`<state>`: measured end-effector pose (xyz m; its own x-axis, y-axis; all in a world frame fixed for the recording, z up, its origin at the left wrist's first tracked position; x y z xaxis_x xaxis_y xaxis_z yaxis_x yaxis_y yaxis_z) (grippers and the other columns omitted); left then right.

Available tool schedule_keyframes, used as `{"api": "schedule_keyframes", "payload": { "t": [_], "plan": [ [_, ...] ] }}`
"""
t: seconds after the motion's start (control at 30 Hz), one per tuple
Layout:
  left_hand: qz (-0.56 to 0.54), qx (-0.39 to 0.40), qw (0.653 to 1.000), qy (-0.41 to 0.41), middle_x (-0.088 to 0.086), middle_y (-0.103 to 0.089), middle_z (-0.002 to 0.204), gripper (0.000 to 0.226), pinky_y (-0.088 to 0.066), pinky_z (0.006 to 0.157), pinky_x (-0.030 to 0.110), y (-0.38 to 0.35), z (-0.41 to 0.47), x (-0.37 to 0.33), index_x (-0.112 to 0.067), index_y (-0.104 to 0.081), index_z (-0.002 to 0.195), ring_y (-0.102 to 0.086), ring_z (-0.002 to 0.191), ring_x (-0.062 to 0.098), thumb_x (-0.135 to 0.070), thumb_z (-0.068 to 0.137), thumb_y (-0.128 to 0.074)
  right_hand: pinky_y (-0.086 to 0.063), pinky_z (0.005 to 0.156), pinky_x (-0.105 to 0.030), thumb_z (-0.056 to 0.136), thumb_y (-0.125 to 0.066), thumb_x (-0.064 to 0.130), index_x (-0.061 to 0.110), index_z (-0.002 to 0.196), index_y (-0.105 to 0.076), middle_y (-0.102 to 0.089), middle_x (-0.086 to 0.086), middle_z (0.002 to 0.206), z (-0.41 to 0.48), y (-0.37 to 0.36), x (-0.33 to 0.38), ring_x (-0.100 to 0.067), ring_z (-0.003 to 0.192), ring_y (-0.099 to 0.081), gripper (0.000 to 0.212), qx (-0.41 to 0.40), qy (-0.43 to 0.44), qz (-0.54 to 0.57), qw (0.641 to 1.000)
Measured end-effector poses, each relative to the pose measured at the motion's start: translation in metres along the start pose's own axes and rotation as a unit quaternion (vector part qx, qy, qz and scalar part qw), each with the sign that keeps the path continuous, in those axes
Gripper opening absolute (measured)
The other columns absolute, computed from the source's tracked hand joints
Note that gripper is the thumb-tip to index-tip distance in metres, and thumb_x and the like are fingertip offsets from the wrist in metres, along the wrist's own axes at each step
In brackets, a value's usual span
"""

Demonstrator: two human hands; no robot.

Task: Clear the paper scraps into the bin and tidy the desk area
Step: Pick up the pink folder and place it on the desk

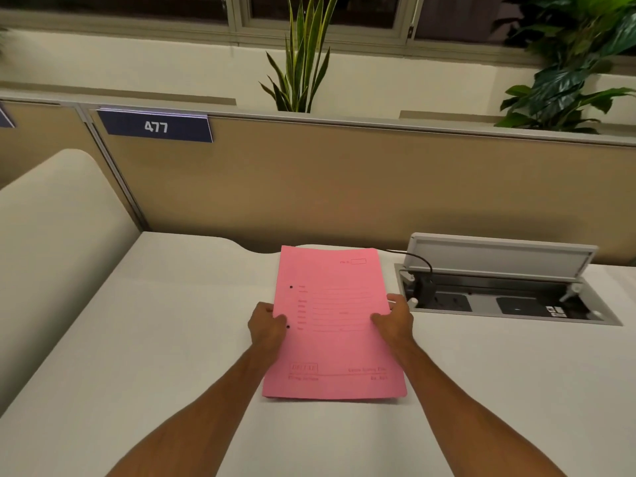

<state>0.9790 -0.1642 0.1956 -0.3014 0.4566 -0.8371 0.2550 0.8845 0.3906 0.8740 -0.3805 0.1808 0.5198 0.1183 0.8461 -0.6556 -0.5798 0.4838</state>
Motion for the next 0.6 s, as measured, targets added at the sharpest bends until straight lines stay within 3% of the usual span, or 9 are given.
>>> {"api": "schedule_keyframes", "payload": {
  "t": [0.13,0.27,0.33,0.43,0.6],
  "plan": [
    [0.045,-0.011,0.999,-0.008,0.01,-0.063,0.096,0.017,-0.053,0.073,0.037,0.0,0.02,-0.008,-0.007,-0.054,0.099,-0.06,0.078,0.025,-0.004,0.083,-0.06,-0.05,0.096,-0.047,0.079,-0.063,-0.007,-0.003,0.127,-0.048,-0.059,-0.021,0.122,0.018,-0.01,0.008,-0.037,0.11,-0.058,0.05,-0.011,0.002,-0.038,0.999],
    [0.036,-0.01,0.999,-0.016,0.014,-0.066,0.101,0.015,-0.048,0.065,0.032,-0.002,0.027,-0.011,-0.005,-0.055,0.096,-0.058,0.07,0.021,-0.006,0.083,-0.063,-0.051,0.094,-0.046,0.081,-0.062,-0.005,-0.006,0.125,-0.048,-0.057,-0.023,0.122,0.021,-0.017,0.009,-0.038,0.11,-0.057,0.046,-0.014,-0.006,-0.075,0.997],
    [0.047,-0.003,0.999,-0.024,0.016,-0.067,0.108,0.022,-0.051,0.069,0.034,-0.001,0.027,-0.011,-0.005,-0.056,0.104,-0.061,0.075,0.024,-0.008,0.083,-0.065,-0.05,0.096,-0.049,0.083,-0.063,-0.001,-0.004,0.126,-0.047,-0.055,-0.022,0.125,0.02,-0.019,0.007,-0.038,0.113,-0.054,0.047,-0.01,-0.009,-0.097,0.995],
    [0.069,0.018,0.996,-0.047,0.016,-0.064,0.119,0.049,-0.055,0.086,0.045,-0.001,0.027,-0.01,-0.01,-0.048,0.132,-0.066,0.094,0.032,-0.012,0.086,-0.065,-0.046,0.099,-0.053,0.082,-0.065,0.005,-0.002,0.129,-0.046,-0.052,-0.021,0.127,0.019,-0.02,0.006,-0.039,0.118,-0.05,0.051,-0.006,-0.01,-0.134,0.991],
    [0.125,0.018,0.99,-0.06,0.011,-0.066,0.117,0.046,-0.054,0.088,0.052,0.001,0.024,-0.013,-0.017,-0.047,0.129,-0.066,0.097,0.031,-0.025,0.088,-0.064,-0.042,0.102,-0.051,0.083,-0.066,0.012,0.002,0.128,-0.044,-0.042,-0.019,0.131,0.016,-0.022,0.005,-0.035,0.124,-0.039,0.051,0.005,-0.013,-0.159,0.987]
  ]
}}
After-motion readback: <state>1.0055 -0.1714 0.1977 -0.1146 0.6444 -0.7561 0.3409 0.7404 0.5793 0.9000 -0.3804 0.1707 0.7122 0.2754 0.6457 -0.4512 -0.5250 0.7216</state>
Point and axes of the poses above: each hand's wrist, its own z-axis towards the middle knuckle, its own y-axis out of the back of the hand, x = y × z, the point moved 2 cm from there along z, towards the middle knuckle
